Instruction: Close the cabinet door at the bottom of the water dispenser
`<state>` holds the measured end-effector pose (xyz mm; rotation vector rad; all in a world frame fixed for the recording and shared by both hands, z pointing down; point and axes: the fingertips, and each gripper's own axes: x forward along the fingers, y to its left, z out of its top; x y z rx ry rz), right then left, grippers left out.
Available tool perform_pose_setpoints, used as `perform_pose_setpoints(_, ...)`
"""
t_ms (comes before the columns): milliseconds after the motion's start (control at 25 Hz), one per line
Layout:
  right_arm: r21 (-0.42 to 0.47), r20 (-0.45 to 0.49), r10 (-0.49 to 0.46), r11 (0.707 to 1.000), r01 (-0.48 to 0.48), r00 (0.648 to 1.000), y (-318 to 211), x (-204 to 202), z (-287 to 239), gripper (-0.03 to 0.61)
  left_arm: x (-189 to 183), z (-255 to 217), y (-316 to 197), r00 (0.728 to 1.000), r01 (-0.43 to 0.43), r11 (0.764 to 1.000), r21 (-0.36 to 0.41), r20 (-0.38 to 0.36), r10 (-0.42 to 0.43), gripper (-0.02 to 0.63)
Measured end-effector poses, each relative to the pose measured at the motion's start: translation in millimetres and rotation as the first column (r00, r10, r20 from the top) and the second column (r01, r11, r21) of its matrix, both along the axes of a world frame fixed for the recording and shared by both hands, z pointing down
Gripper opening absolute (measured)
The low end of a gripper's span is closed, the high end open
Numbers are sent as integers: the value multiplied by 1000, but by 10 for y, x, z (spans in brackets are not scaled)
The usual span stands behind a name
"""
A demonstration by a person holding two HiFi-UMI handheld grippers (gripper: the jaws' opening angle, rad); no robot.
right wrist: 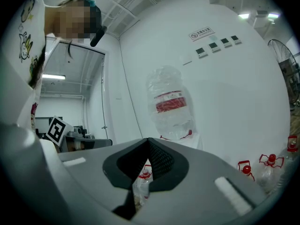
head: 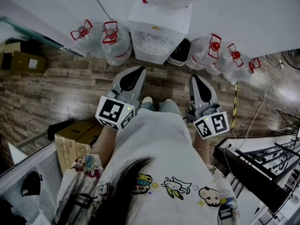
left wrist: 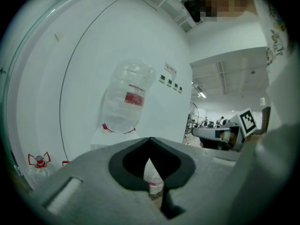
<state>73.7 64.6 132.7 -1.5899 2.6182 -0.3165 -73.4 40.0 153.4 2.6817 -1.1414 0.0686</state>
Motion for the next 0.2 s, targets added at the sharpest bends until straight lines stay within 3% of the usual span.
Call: perform_pose_setpoints(200,4,3,-2,1000,2,1000,-9,-11,-9,9,-19,4,-8,1000,3,1000,2,2,-3,-2)
